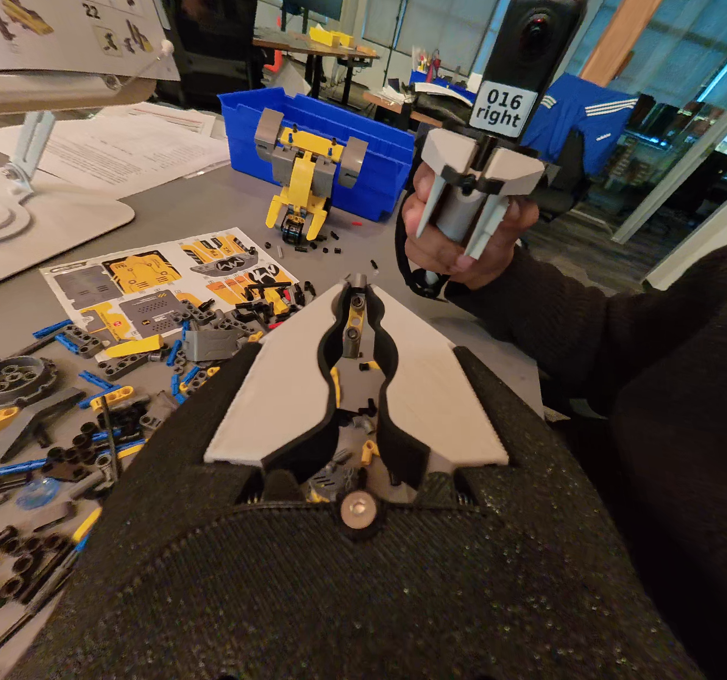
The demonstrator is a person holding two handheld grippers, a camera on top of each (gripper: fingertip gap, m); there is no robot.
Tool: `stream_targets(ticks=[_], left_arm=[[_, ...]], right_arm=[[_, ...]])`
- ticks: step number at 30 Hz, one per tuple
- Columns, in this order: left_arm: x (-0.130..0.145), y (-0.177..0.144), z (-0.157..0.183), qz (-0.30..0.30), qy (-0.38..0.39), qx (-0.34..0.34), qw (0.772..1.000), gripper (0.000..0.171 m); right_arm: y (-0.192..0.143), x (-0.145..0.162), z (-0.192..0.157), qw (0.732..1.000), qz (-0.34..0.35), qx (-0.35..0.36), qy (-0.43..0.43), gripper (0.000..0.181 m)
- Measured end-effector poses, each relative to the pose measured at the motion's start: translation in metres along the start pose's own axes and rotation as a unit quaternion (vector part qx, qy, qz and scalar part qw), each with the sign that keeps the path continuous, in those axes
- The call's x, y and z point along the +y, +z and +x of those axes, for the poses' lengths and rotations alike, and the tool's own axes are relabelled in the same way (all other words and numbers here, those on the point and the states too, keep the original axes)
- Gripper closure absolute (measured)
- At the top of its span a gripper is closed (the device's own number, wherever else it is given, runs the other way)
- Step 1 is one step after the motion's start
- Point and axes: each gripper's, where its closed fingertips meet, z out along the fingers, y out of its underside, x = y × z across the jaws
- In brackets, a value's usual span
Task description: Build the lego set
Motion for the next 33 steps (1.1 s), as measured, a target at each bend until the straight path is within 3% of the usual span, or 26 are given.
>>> stream_targets(ticks=[9, 21, 33], left_arm=[[0.006, 0.001, -0.004, -0.009, 0.010, -0.005, 1.000, 0.167], [-0.009, -0.016, -0.009, 0.051, -0.021, 0.012, 0.998, 0.167], [0.001, -0.004, 0.000, 0.022, -0.008, 0.021, 0.999, 0.167]], right_arm=[[-0.002, 0.023, 0.011, 0.999, -0.014, 0.003, 0.047, 0.178], [-0.005, 0.025, 0.014, 0.999, -0.017, 0.010, 0.048, 0.177], [-0.006, 0.025, 0.015, 0.999, -0.016, 0.013, 0.049, 0.178]])
